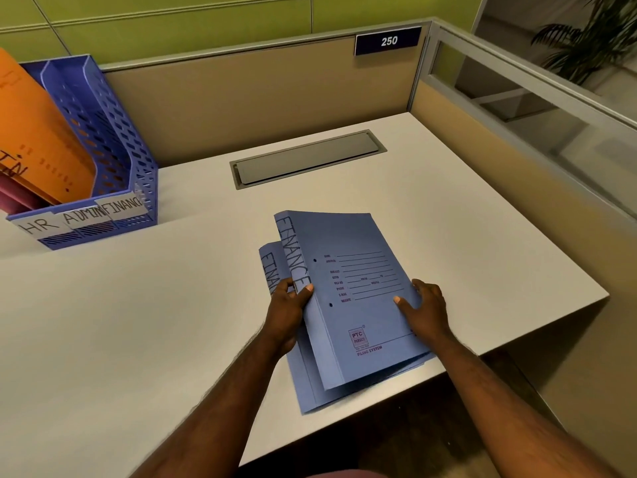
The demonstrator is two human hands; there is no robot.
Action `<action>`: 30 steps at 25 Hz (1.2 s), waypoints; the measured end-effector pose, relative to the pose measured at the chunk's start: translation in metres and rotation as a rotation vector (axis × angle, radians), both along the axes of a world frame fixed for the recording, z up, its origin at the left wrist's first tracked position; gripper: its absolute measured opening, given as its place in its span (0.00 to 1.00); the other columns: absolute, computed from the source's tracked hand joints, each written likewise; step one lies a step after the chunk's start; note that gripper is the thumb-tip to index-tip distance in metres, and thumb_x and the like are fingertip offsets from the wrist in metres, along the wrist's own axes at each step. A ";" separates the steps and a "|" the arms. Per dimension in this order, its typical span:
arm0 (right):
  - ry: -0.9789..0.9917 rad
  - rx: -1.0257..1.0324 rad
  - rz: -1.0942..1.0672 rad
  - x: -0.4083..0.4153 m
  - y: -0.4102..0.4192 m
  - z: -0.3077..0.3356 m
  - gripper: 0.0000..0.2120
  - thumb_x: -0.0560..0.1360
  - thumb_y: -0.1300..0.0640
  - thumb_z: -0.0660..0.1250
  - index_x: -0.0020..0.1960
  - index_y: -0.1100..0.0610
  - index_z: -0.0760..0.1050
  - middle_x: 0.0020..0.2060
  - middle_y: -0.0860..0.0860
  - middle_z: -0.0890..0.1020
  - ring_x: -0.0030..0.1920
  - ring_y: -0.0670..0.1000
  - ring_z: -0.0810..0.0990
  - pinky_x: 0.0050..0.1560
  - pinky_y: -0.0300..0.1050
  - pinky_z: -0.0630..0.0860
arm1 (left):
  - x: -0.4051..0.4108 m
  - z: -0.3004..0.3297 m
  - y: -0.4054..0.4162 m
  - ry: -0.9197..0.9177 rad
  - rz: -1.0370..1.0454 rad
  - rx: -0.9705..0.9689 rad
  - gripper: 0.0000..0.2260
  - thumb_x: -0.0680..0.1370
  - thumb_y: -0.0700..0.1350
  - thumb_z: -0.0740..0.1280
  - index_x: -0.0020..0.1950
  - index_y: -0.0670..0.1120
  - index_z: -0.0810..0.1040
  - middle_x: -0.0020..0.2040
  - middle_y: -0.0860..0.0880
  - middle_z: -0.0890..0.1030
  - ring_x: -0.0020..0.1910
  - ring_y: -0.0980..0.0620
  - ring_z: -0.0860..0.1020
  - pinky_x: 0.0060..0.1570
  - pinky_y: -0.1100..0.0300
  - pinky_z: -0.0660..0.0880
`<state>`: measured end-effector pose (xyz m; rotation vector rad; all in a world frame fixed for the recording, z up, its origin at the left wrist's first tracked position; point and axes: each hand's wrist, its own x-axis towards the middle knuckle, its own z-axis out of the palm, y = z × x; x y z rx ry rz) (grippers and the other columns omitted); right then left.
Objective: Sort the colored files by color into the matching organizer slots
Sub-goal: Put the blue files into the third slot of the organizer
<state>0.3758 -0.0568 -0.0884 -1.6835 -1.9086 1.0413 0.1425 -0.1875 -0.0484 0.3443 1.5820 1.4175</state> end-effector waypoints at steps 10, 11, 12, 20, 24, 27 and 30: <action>0.200 -0.036 0.017 -0.064 0.004 0.045 0.25 0.77 0.48 0.66 0.69 0.57 0.68 0.61 0.56 0.77 0.58 0.57 0.77 0.53 0.47 0.75 | -0.056 0.033 -0.040 0.067 0.014 0.154 0.15 0.79 0.43 0.64 0.65 0.45 0.69 0.60 0.44 0.81 0.53 0.46 0.83 0.45 0.52 0.81; 0.223 -0.031 0.017 -0.075 0.001 0.048 0.24 0.76 0.48 0.67 0.68 0.58 0.70 0.59 0.56 0.78 0.55 0.56 0.78 0.53 0.48 0.76 | -0.065 0.036 -0.046 0.076 0.019 0.160 0.16 0.79 0.43 0.64 0.66 0.45 0.69 0.60 0.44 0.81 0.53 0.46 0.82 0.48 0.49 0.81; 0.254 -0.024 0.019 -0.088 -0.003 0.053 0.22 0.76 0.50 0.67 0.66 0.59 0.72 0.58 0.55 0.79 0.52 0.54 0.78 0.51 0.47 0.77 | -0.077 0.040 -0.053 0.084 0.025 0.170 0.16 0.80 0.44 0.63 0.67 0.44 0.68 0.61 0.44 0.80 0.55 0.45 0.82 0.52 0.45 0.80; 0.419 0.038 0.075 -0.209 -0.043 0.093 0.15 0.75 0.55 0.69 0.61 0.57 0.76 0.52 0.52 0.81 0.48 0.52 0.80 0.43 0.42 0.78 | -0.179 0.078 -0.103 0.232 0.005 0.225 0.15 0.80 0.50 0.61 0.66 0.49 0.71 0.59 0.49 0.82 0.54 0.48 0.83 0.50 0.51 0.81; 0.474 0.115 0.100 -0.276 -0.064 0.117 0.17 0.75 0.56 0.69 0.63 0.57 0.75 0.52 0.50 0.80 0.48 0.51 0.80 0.41 0.39 0.76 | -0.243 0.102 -0.124 0.396 0.030 0.180 0.17 0.78 0.52 0.65 0.66 0.50 0.74 0.58 0.52 0.82 0.53 0.53 0.82 0.46 0.61 0.80; 0.496 0.194 0.143 -0.320 -0.078 0.135 0.16 0.76 0.56 0.68 0.62 0.56 0.75 0.51 0.48 0.80 0.47 0.49 0.79 0.40 0.35 0.74 | -0.285 0.119 -0.141 0.471 0.024 0.187 0.16 0.77 0.52 0.66 0.64 0.51 0.75 0.57 0.53 0.83 0.51 0.54 0.83 0.43 0.62 0.81; 0.499 0.243 0.172 -0.361 -0.088 0.153 0.17 0.76 0.56 0.68 0.64 0.57 0.74 0.54 0.49 0.80 0.51 0.51 0.78 0.46 0.39 0.74 | -0.320 0.135 -0.157 0.478 0.032 0.233 0.15 0.76 0.49 0.68 0.63 0.52 0.76 0.57 0.54 0.82 0.54 0.52 0.82 0.45 0.56 0.82</action>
